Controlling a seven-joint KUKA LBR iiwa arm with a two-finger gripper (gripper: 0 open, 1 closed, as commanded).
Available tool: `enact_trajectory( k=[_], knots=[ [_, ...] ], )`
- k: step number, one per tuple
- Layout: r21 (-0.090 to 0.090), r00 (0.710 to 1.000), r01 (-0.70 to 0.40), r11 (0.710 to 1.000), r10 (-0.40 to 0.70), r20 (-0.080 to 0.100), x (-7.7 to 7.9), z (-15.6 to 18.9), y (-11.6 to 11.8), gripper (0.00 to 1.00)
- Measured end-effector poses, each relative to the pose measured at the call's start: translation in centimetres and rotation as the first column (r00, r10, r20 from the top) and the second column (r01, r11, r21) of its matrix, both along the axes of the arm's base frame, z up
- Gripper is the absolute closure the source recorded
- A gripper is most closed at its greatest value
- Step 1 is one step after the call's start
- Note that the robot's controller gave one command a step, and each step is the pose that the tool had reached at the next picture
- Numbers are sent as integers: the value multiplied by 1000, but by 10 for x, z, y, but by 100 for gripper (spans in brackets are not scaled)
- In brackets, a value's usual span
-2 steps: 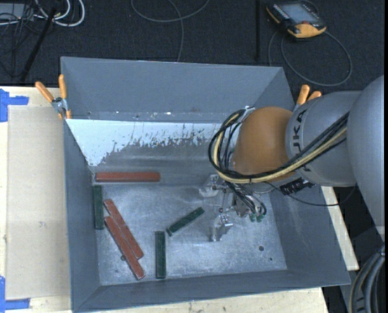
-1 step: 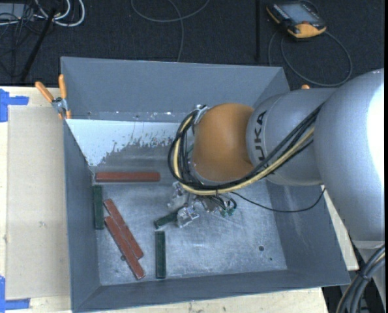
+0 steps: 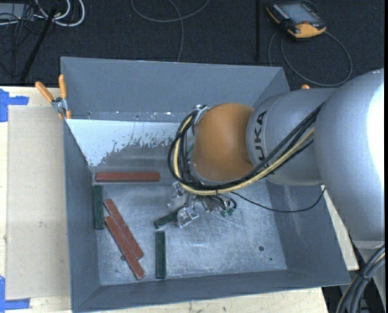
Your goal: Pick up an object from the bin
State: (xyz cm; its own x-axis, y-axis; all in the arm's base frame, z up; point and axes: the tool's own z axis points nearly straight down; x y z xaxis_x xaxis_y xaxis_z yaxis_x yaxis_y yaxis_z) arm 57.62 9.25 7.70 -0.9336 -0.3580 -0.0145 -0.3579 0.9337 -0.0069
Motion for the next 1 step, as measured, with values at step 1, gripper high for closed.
enact_trajectory(
  k=[1],
  knots=[
    [3, 1000, -10, 1000, 10, -6, 9, 198, -5, 100]
  ],
)
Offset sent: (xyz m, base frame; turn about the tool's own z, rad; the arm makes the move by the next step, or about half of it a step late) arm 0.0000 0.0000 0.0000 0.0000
